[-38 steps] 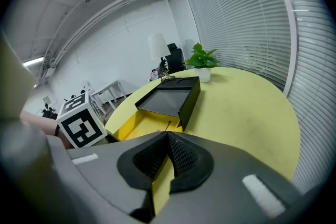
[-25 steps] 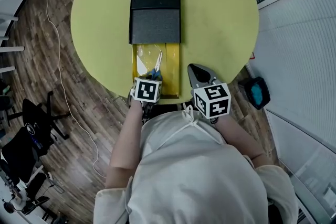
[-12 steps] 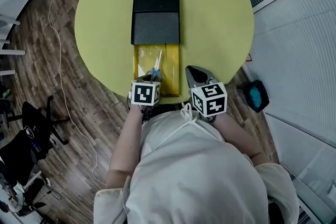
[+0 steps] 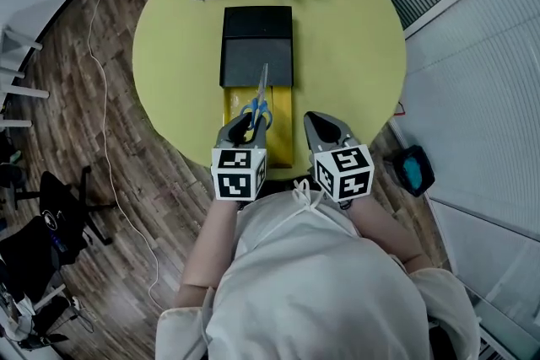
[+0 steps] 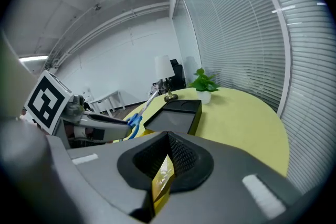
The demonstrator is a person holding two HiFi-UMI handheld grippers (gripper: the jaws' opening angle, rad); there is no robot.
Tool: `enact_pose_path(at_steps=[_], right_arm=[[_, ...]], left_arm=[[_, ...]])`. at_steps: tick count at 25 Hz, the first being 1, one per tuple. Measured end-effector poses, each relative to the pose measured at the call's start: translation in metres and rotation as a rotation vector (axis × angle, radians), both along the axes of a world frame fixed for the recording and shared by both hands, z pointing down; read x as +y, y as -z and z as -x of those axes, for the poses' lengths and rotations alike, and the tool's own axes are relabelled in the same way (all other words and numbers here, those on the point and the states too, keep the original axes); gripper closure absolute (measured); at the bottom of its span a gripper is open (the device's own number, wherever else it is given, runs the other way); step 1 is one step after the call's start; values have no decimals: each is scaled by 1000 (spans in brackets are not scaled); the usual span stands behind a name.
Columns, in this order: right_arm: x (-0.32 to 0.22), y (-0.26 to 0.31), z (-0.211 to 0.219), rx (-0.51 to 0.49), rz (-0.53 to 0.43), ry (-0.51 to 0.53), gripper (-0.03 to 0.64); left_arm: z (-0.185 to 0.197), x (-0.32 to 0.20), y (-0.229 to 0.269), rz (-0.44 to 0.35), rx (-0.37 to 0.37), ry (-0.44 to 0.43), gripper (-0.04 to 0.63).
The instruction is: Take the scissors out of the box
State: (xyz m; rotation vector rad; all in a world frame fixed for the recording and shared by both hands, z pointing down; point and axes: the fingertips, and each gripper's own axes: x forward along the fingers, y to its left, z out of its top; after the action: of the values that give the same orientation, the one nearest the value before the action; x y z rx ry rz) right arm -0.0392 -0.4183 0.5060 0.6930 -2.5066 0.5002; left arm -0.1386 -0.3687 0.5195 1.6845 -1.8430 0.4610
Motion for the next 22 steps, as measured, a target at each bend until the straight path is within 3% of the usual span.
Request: enact_pose_path(at_steps=[6, 11, 16, 22], right_arm=[[-14, 43, 7, -50, -123, 12, 617], [-25, 75, 6, -114, -189, 8, 617], [-27, 108, 7, -188, -263, 28, 617], [-23, 127, 16, -260, -282, 69, 617]], left_arm=[[3, -21, 86, -269, -83, 7, 506], [8, -29, 150, -449, -177, 20, 506], [4, -29, 187, -542, -243, 14, 506], [3, -29, 191, -553, -246, 7, 506]])
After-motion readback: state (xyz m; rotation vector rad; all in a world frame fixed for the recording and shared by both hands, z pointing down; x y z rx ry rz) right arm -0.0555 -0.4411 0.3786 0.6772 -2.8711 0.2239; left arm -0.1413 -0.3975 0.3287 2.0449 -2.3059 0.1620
